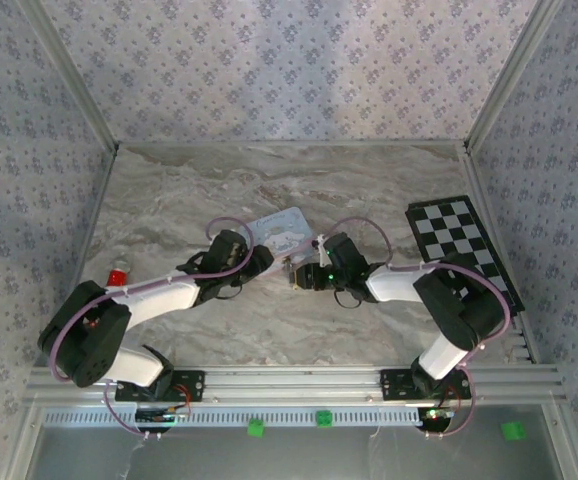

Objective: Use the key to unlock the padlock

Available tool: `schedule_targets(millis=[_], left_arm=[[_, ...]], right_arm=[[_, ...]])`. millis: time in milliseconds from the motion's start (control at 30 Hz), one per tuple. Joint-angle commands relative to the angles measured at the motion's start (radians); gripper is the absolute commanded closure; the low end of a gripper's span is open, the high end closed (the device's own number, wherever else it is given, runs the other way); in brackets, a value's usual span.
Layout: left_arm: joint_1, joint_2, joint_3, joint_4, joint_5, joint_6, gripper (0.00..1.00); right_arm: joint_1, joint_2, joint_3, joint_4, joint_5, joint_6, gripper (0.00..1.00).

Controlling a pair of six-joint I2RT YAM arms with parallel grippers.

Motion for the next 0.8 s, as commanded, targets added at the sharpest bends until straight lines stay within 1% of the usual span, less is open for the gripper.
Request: schedule_targets(millis=[0, 167, 367, 567, 733, 767], left_arm=[[-0.015, 0.030, -0.012, -0.025, 0.044, -0.008, 0.36], [-0.019, 0.035, -0.006, -0.017, 0.048, -0.014, 0.36], [-0.027, 0.045, 0.000, -0.001, 0.048, -0.028, 0.36], [-0.031, 0.056, 0.007, -0.004, 0.047, -0.031, 0.36], [-0.032, 0.052, 0.004, -0.008, 0.041, -0.034, 0.36], [-0.032, 0.051, 0.001, -0.008, 0.040, -0.034, 0.36]], right_arm=[[-0.024, 0.054, 0.034, 0.051, -0.058, 0.021, 0.55], [-0.018, 0.113, 0.045, 0.101, -0.096, 0.054, 0.54], [-0.008, 0.174, 0.053, 0.162, -0.137, 0.099, 0.58], [0.017, 0.196, 0.069, 0.166, -0.136, 0.107, 0.64], [0.017, 0.193, 0.056, 0.180, -0.138, 0.115, 0.75], [0.018, 0.191, 0.053, 0.185, -0.139, 0.118, 0.75]])
